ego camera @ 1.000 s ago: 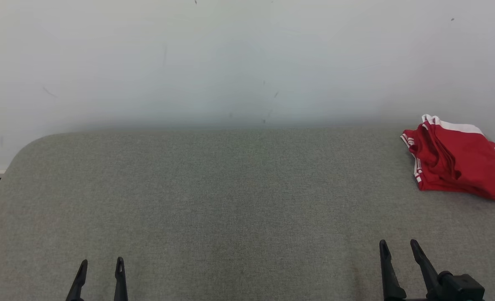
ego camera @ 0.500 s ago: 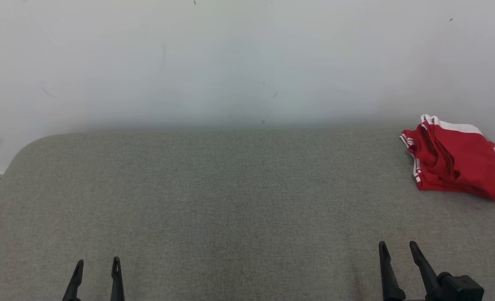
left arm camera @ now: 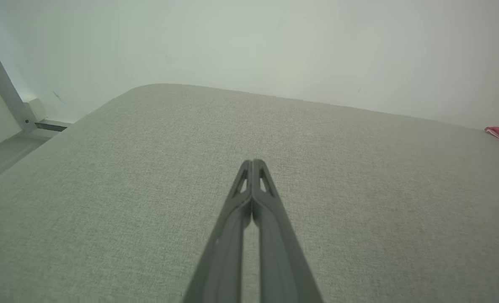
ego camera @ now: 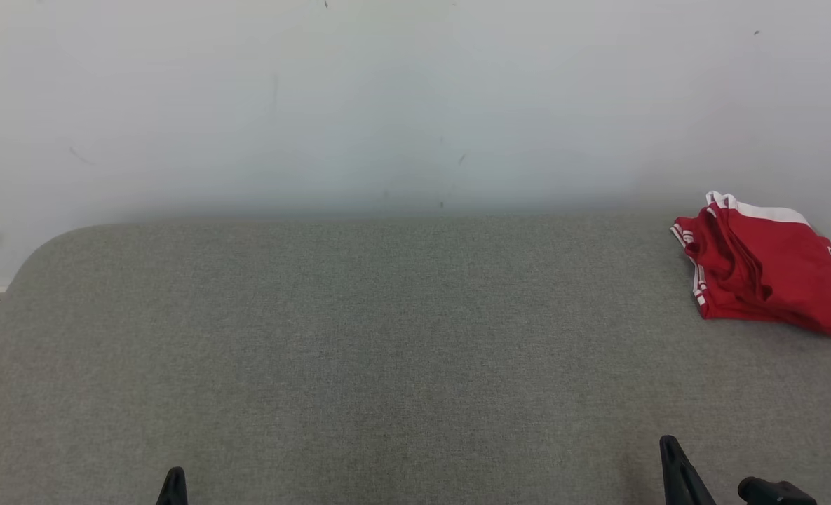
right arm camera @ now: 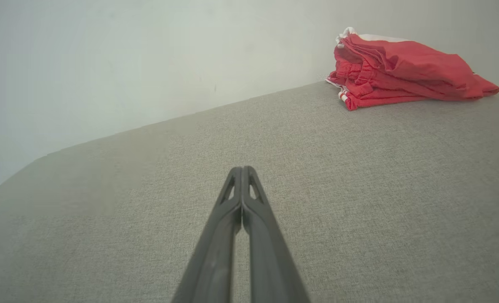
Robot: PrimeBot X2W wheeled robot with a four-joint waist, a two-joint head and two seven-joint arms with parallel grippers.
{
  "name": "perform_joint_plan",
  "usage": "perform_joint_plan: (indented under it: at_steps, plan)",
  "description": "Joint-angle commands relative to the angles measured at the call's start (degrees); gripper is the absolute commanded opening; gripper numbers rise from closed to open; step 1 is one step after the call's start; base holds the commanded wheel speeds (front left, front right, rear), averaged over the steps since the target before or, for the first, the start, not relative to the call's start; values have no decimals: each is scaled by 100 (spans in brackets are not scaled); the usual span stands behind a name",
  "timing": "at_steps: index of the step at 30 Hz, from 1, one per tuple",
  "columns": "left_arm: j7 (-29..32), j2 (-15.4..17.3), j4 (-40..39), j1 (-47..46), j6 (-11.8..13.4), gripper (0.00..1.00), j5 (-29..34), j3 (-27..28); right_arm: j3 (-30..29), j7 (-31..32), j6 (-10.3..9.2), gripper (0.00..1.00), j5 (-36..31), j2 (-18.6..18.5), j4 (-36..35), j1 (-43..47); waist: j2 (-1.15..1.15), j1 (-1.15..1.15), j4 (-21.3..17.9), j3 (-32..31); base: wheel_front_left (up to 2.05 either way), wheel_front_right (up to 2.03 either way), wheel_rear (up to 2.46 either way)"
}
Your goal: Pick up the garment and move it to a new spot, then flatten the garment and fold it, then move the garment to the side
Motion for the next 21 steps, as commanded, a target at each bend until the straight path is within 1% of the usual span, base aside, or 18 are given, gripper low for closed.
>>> perform_joint_plan:
  at_steps: [1, 3, 4, 10, 21]
  plan:
    - [44, 4, -68, -155, -49, 0, -242, 90, -23, 38, -1, 0, 257, -6, -78, -155, 0, 0, -2, 6, 0, 0, 0]
    - [95, -26, -52, -189, -90, 0, -437, 135, -25, 77, -1, 0, 476, -6, -78, -184, 0, 0, -6, 14, 0, 0, 0]
    - [145, -54, -36, -223, -129, 0, -626, 179, -27, 114, -1, 0, 690, -6, -79, -212, 0, 0, -9, 22, 0, 0, 0]
    - [288, -135, 5, -315, -245, 0, -1174, 304, -39, 228, -2, 0, 1301, -6, -73, -295, 0, 0, -19, 46, 0, 0, 0]
    - [502, -259, 58, -455, -418, 0, -1999, 495, -67, 408, -3, 0, 2227, -5, -54, -433, 0, 0, -35, 87, 0, 0, 0]
